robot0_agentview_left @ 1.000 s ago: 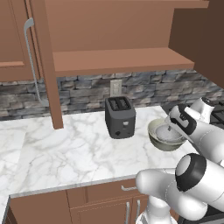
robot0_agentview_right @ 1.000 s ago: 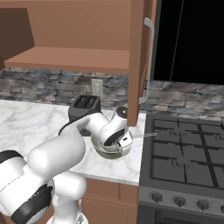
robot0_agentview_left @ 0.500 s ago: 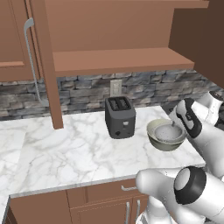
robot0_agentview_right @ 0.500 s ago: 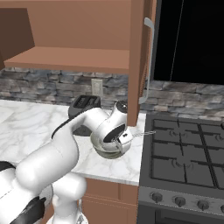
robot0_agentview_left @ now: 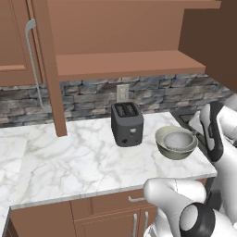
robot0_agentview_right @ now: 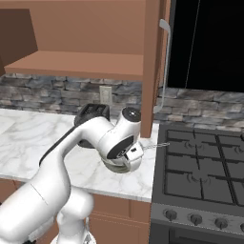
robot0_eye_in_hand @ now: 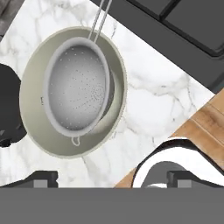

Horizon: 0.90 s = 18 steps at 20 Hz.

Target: Open the cabinet and setup a tea strainer by placing it in the bowl upright.

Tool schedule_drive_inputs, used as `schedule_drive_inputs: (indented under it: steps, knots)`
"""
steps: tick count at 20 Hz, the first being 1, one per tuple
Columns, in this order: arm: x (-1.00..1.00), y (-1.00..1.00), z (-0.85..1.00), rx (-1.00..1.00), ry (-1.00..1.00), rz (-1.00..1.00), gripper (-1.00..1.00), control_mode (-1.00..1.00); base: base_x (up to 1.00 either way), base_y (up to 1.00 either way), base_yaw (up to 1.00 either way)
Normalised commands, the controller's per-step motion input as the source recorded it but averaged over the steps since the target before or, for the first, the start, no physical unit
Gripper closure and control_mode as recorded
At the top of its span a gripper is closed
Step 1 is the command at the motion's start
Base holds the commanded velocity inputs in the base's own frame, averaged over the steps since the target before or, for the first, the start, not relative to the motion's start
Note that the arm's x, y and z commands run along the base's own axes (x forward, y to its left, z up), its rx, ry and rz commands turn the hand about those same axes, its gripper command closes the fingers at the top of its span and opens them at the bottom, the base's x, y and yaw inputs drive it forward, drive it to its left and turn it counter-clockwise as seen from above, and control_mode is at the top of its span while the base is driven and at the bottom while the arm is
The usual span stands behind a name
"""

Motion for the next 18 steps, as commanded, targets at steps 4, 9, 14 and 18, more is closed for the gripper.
schedule_drive_inputs:
  steps: [4,9,14,18]
  knots:
    - [-0.98,0.16,0.55,-0.13,0.00,0.07,-1.00,-1.00,0.00,0.00,0.00]
    - [-0.76,0.62,0.81,-0.19,0.00,0.22,-1.00,-1.00,0.00,0.00,0.00]
    - [-0.60,0.91,0.66,-0.17,0.00,0.31,-1.00,-1.00,0.00,0.00,0.00]
    - [-0.69,0.91,0.51,-0.12,-0.09,0.26,-1.00,-1.00,0.00,0.00,0.00]
